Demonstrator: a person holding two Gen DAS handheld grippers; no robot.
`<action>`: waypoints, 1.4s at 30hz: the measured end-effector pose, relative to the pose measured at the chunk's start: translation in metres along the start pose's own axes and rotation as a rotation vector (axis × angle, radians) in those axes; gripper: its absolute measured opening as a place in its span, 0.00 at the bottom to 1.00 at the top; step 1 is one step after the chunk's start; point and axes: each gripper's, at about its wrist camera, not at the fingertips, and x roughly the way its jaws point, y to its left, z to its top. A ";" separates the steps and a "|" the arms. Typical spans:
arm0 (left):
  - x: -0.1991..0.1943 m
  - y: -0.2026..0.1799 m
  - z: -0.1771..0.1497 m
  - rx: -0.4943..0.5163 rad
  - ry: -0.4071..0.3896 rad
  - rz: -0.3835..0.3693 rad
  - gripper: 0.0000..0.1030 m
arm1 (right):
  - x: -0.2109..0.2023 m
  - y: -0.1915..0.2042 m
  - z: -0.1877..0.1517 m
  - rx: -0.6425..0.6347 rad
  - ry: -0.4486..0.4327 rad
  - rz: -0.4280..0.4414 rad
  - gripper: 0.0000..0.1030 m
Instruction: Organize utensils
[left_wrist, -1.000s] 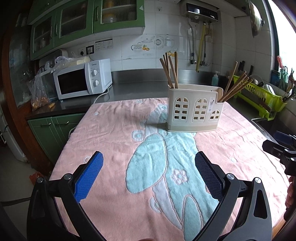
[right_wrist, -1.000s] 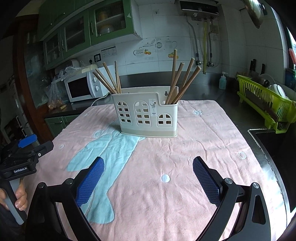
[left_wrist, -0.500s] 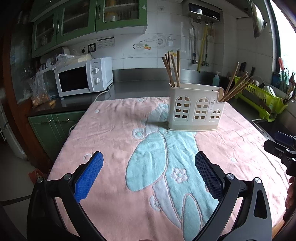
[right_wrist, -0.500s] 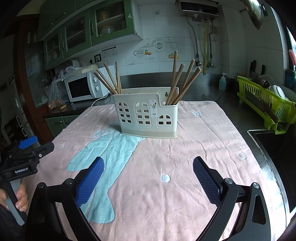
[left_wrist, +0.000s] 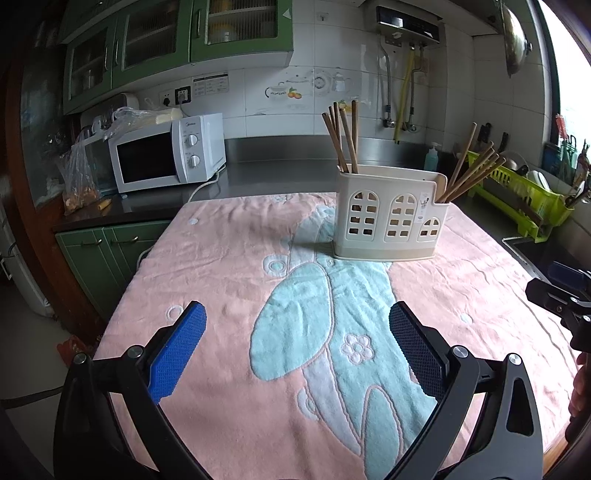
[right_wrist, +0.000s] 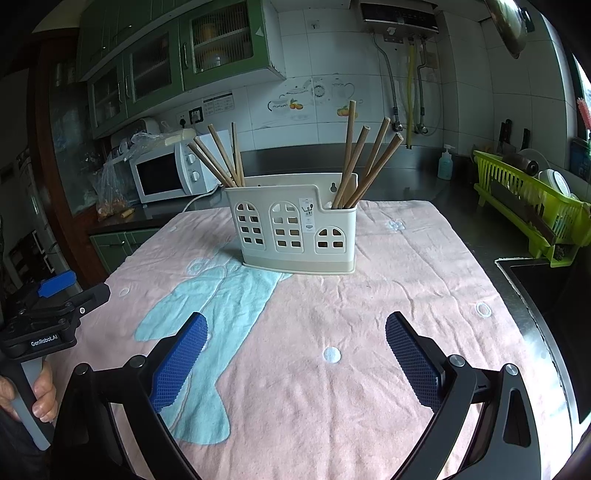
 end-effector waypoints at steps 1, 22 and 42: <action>0.000 0.000 0.000 -0.001 0.000 -0.001 0.95 | 0.000 0.000 0.000 -0.001 0.000 -0.002 0.91; 0.002 -0.001 -0.001 0.003 0.001 0.001 0.95 | 0.001 0.000 0.000 0.002 -0.002 0.001 0.91; 0.002 -0.003 -0.002 0.010 0.002 -0.005 0.95 | 0.002 0.002 0.001 -0.006 -0.001 0.005 0.91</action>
